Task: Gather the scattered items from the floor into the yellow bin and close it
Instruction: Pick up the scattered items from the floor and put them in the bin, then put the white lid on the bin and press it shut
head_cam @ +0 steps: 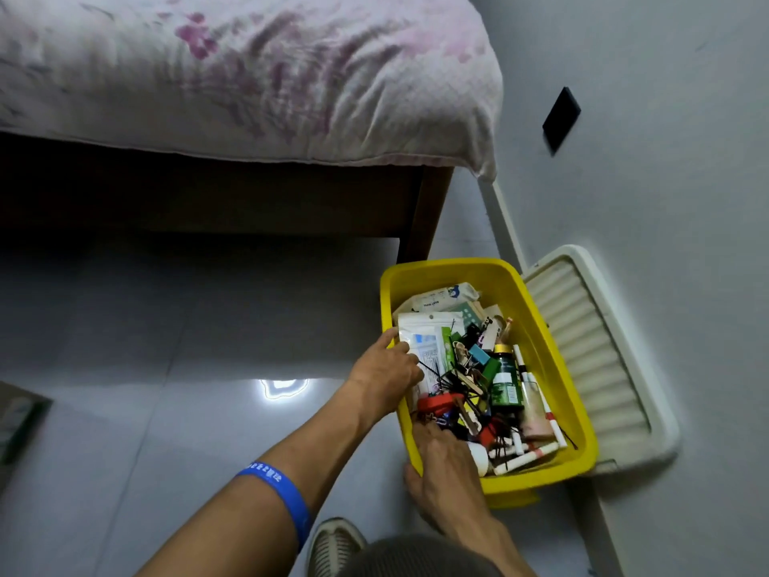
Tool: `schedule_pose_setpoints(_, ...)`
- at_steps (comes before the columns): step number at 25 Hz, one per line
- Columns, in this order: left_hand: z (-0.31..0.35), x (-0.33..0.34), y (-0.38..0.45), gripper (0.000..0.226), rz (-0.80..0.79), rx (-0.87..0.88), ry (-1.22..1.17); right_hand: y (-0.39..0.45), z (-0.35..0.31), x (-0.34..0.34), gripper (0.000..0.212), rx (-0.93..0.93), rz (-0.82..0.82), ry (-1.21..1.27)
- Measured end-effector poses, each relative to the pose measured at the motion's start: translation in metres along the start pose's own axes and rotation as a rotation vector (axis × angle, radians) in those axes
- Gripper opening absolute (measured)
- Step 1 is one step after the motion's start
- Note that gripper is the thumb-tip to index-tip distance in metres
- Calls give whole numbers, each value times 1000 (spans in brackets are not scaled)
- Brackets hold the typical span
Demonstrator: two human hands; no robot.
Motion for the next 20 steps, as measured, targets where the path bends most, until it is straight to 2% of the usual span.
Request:
schedule_pose_setpoints(4,17,10,-40,41,-8,0,-155,-20,16,4,46,-79,-173,-94)
schedule_pose_setpoints(9,6,19,-101,42,-182,-152,-312,-3,-3,3,45,-231,-318,-278)
schedule_pose_setpoints(15,-10,49,-148,42,-279,-382,-361,38,-39,4,52,-583,-224,-334)
schedule_pose_setpoints(18,-18,66,-151,43,-302,-510,-453,69,-58,3,45,-680,-204,-379)
schedule_pose_setpoints(20,-30,64,-145,51,-307,-572,-484,74,-62,0,43,-715,-91,-383)
Point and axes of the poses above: each hand's wrist, its own y-axis towards the middle knuckle, its own x-axis out of the palm, z = x × y, the point moved 1 cm from there along y, towards the middle knuckle, and after that the axes turned 12 degrees about y, right-handed, at the moved point
